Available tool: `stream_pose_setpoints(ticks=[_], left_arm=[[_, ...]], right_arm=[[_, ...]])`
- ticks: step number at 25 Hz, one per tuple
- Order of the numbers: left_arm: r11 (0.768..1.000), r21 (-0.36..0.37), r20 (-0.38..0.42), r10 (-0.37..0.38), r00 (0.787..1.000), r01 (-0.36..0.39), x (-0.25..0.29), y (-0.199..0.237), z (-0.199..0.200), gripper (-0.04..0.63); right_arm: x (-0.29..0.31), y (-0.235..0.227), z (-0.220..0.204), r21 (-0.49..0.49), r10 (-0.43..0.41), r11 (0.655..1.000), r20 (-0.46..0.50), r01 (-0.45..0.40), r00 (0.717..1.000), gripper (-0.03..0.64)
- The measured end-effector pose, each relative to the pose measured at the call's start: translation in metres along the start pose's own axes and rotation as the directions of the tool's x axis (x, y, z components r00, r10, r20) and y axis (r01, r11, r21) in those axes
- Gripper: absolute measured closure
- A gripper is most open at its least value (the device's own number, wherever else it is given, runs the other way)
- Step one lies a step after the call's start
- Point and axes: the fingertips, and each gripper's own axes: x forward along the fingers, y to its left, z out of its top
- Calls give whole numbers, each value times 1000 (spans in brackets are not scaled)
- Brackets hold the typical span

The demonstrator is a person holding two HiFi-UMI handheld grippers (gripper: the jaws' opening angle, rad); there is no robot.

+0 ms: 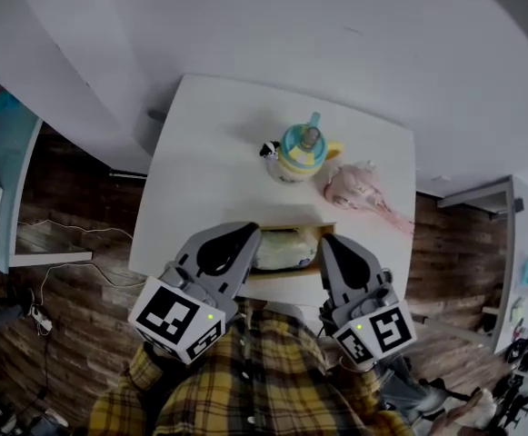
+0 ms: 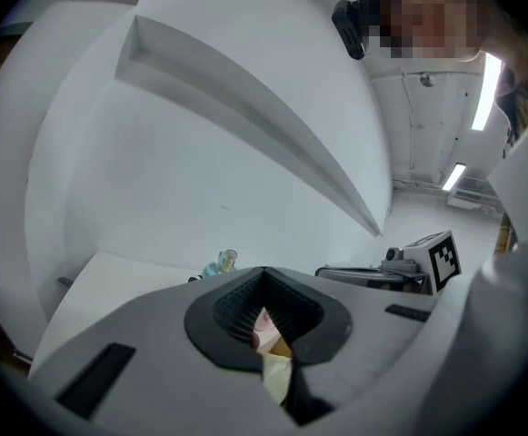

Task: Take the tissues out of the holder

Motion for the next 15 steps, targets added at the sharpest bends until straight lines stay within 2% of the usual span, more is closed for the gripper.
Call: stream_pose_setpoints(ticks=[8, 15], left_arm=[[998, -5, -37, -66, 997, 66, 16, 3, -4, 589], [999, -23, -32, -46, 998, 45, 29, -1, -1, 589]], right_arm=[[-2, -7, -7, 33, -77, 996, -18, 77, 997, 604], [-3, -18, 2, 6, -56, 998, -27, 56, 998, 604]])
